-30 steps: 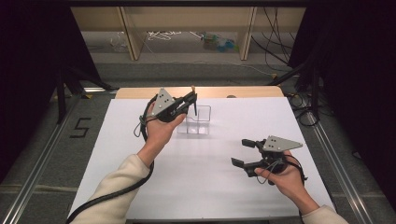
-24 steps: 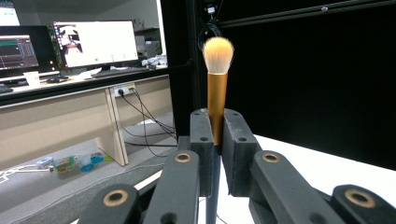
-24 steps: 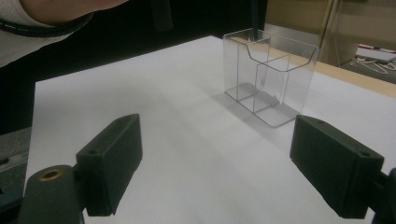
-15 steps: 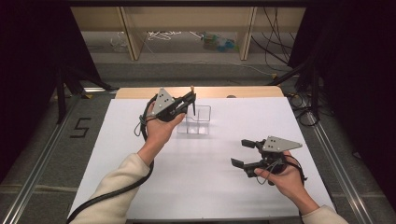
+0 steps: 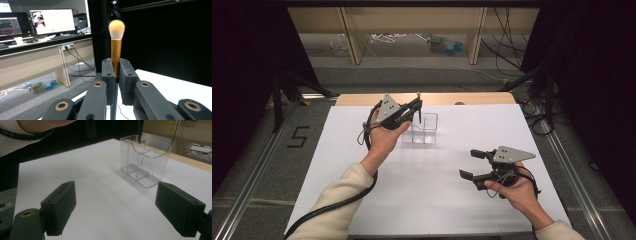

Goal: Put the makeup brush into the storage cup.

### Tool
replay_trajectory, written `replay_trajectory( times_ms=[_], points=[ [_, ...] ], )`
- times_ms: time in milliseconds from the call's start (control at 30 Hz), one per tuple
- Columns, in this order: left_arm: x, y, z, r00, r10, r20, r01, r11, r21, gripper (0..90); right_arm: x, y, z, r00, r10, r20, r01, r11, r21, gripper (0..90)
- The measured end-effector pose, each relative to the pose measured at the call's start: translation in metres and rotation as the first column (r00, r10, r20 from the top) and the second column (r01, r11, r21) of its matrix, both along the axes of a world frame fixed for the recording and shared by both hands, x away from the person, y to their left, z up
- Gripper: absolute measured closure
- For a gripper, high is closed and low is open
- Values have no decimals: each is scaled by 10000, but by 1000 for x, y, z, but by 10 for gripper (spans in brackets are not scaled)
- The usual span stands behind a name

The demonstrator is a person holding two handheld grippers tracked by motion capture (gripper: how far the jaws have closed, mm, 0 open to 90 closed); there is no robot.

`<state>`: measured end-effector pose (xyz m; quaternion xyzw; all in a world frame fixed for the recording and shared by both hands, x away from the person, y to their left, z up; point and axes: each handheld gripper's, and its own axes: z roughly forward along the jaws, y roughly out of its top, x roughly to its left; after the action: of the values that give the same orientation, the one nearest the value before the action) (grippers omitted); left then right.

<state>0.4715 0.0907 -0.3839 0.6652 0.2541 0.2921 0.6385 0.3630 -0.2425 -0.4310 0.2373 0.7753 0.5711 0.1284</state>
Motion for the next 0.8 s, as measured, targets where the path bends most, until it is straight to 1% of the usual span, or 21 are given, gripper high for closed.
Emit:
replay_trajectory(
  times_ms=[133,200,300,333,433,467,533,567,633,800],
  points=[
    [2,2,-1,10000,51,43,-50,10000,-76,832,0,0,0,10000,-18,1,18,10000,-10,175],
    [2,3,-1,10000,89,32,-89,10000,-36,833,-1,-1,1,10000,-81,-51,80,9998,-159,174],
    [3,3,-1,9999,97,31,-97,9999,-54,833,-1,-1,1,10000,-77,-45,76,9999,-150,174],
    [4,2,-1,10000,85,23,-85,9999,-67,832,-1,0,1,10000,-84,24,84,9999,-91,174],
    [4,2,-1,10000,86,37,-86,9999,-68,832,-1,-1,1,10000,-87,-42,87,9998,-158,174],
    [5,1,-1,9999,91,43,-91,9999,-66,832,0,0,0,10000,-11,-11,11,10000,-1,174],
    [5,1,-2,9999,90,73,-90,9999,-53,832,0,0,0,10000,-19,3,19,10000,-15,174],
    [5,1,-2,9999,98,72,-98,9999,-23,832,-1,-1,1,10000,-78,-45,77,9999,-152,174],
    [5,1,-3,9999,98,91,-97,9999,-41,832,-1,-1,1,10000,-79,-47,78,9998,-157,174],
    [6,1,-5,9999,88,70,-88,9999,69,832,-1,-1,1,10000,-71,-60,70,9999,-151,174]
  ],
)
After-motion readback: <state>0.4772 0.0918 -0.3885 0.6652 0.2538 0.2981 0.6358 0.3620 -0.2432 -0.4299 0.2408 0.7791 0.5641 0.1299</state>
